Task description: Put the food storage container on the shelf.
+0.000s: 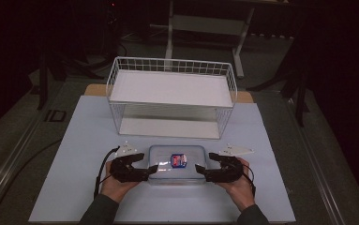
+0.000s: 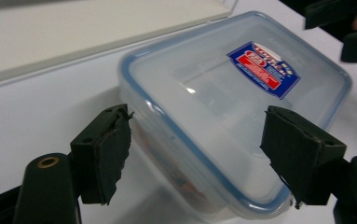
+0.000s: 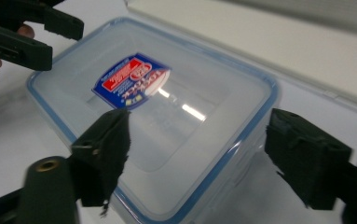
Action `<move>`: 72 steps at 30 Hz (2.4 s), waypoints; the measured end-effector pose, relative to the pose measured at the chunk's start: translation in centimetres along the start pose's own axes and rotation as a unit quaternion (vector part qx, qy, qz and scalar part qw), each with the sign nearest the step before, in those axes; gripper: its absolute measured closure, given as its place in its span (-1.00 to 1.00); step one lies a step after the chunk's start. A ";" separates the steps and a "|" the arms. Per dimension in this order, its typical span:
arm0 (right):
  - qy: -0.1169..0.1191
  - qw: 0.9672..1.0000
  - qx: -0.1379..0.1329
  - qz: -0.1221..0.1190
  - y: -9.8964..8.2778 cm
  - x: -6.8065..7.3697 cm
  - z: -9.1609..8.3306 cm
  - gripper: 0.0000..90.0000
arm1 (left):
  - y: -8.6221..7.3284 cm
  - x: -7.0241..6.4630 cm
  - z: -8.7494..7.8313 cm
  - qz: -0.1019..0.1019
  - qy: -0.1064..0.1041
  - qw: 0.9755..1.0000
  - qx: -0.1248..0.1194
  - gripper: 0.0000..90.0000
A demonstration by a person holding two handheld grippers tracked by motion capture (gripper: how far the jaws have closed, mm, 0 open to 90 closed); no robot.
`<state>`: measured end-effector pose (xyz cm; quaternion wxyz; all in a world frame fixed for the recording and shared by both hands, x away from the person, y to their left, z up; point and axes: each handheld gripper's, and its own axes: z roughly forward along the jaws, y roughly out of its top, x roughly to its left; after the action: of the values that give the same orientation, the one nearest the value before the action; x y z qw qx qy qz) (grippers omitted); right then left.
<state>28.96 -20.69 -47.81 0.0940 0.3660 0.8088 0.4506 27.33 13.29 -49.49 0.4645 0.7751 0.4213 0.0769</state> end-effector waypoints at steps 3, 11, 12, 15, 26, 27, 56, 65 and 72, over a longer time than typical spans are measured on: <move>0.008 1.000 0.010 0.010 -0.2 -0.2 0.5 -0.59 | 0.0 0.1 0.5 -0.005 0.000 1.000 0.008 -0.53; 0.034 0.998 0.024 0.049 -0.5 -0.9 1.3 -0.74 | -0.2 0.5 1.3 -0.028 -0.022 0.999 0.016 -0.67; 0.034 0.998 0.026 0.050 -0.6 -1.0 1.4 -0.76 | -0.2 0.5 1.3 -0.032 -0.026 0.999 0.015 -0.67; 0.035 0.997 0.026 0.057 -0.7 -1.2 1.7 -0.77 | -0.3 0.7 1.5 -0.036 -0.033 0.999 0.015 -0.69; 0.066 0.991 0.032 0.111 -1.3 -1.9 2.6 -0.80 | -0.5 1.1 2.2 -0.062 -0.061 0.996 0.022 -0.75; 0.067 0.991 0.032 0.112 -1.3 -2.0 2.6 -0.80 | -0.5 1.1 2.2 -0.065 -0.065 0.995 0.024 -0.77; 0.104 0.982 0.031 0.155 -2.1 -2.3 1.5 -0.48 | -0.7 1.0 0.9 -0.099 -0.083 0.991 0.026 -0.37; 0.123 0.977 0.015 0.173 -2.6 -2.5 0.0 -0.12 | -1.1 0.6 -0.6 -0.099 -0.088 0.991 0.014 -0.07; 0.142 0.972 0.023 0.185 -2.8 -2.7 -0.9 0.02 | -1.2 0.2 -1.2 -0.093 -0.089 0.992 0.013 0.05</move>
<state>28.99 -24.02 -50.04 -0.1149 0.4435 0.7422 0.4890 26.13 14.49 -49.78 0.4950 0.7425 0.4495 -0.0411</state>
